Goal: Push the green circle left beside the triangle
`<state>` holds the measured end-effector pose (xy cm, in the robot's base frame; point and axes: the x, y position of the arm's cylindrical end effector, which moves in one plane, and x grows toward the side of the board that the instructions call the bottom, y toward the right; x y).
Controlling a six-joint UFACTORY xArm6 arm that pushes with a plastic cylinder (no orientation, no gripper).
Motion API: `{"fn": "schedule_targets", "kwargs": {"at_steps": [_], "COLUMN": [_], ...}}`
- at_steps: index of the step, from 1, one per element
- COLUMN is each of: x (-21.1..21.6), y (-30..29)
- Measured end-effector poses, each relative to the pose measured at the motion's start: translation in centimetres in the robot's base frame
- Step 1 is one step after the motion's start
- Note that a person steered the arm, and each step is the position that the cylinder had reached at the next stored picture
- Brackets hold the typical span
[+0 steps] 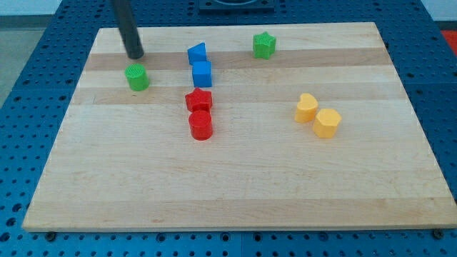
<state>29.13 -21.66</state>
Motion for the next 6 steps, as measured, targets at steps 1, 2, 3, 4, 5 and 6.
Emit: {"fn": "schedule_targets", "kwargs": {"at_steps": [1,2,3,4,5,6], "x": [3.9,7.6,11.2,13.0,12.3,8.7], "y": [-1.8,-1.6,0.6,0.6,1.0,1.4]}}
